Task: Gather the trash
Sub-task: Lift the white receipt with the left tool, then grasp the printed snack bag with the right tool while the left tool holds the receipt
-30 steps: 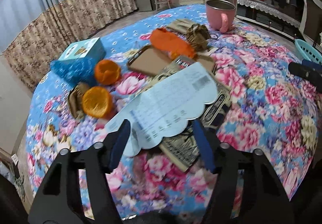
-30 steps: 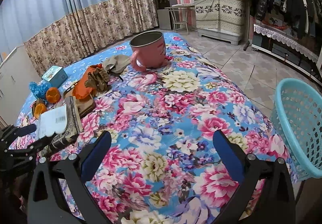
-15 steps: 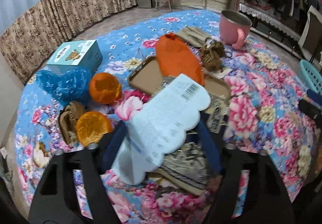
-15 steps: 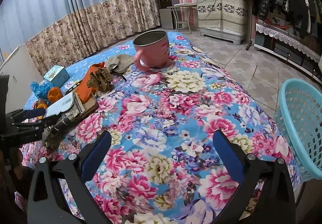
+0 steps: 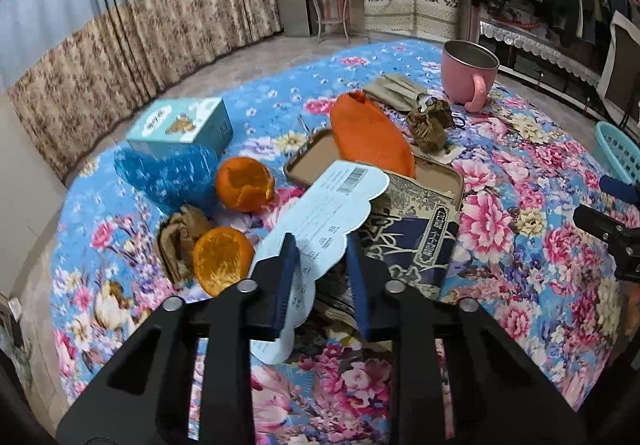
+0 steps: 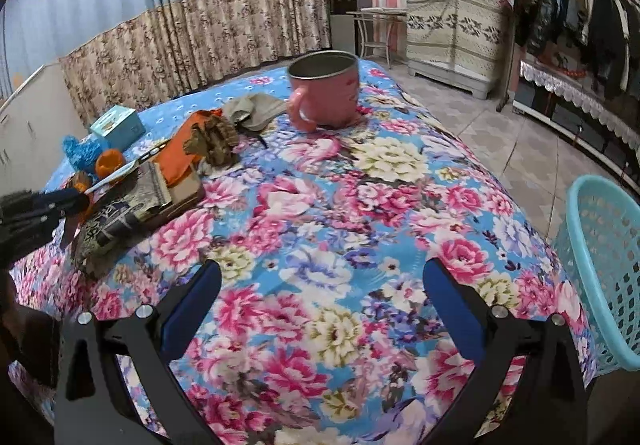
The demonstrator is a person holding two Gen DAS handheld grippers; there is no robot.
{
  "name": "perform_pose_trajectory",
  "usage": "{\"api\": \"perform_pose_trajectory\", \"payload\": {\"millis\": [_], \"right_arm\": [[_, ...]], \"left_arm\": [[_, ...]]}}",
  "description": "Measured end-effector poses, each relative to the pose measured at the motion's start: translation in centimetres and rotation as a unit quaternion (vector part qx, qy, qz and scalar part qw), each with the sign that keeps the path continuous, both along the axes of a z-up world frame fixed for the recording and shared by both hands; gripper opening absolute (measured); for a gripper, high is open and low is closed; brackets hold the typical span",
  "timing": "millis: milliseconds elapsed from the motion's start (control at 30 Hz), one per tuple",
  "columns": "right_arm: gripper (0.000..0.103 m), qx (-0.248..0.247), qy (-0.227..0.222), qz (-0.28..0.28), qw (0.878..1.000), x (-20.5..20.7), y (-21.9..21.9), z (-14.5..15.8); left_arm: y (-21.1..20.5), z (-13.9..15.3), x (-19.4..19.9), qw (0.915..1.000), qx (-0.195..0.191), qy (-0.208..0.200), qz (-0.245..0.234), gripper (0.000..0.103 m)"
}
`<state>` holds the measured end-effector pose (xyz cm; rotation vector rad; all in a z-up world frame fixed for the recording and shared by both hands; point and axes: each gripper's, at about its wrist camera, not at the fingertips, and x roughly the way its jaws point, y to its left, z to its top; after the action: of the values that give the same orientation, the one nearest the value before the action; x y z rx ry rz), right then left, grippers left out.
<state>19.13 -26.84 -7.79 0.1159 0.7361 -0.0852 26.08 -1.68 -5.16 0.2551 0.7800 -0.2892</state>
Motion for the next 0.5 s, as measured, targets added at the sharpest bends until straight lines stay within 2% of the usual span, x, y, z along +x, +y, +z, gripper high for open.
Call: {"api": "perform_pose_trajectory", "payload": {"millis": [233, 267, 333, 433, 500], "right_arm": [[0.099, -0.028, -0.005, 0.036, 0.999, -0.1, 3.5, 1.3], [0.099, -0.029, -0.005, 0.041, 0.999, -0.1, 4.2, 1.6], [0.099, -0.018, -0.004, 0.047, 0.999, 0.3, 5.0, 1.7], [0.098, 0.014, 0.004, 0.059, 0.998, 1.2, 6.6, 1.7], [0.099, 0.024, 0.008, 0.062, 0.998, 1.9, 7.6, 1.6]], "left_arm": [[0.9, 1.1, -0.6, 0.9998, -0.002, -0.020, 0.004, 0.013], [1.2, 1.4, -0.7, 0.9997, -0.004, -0.023, 0.006, 0.009], [2.2, 2.2, -1.0, 0.9993, -0.014, -0.031, 0.013, 0.000], [4.0, 3.4, -1.1, 0.9982, -0.033, -0.042, 0.028, 0.000], [5.1, 3.9, -1.3, 0.9975, -0.030, -0.052, 0.038, 0.000]]}}
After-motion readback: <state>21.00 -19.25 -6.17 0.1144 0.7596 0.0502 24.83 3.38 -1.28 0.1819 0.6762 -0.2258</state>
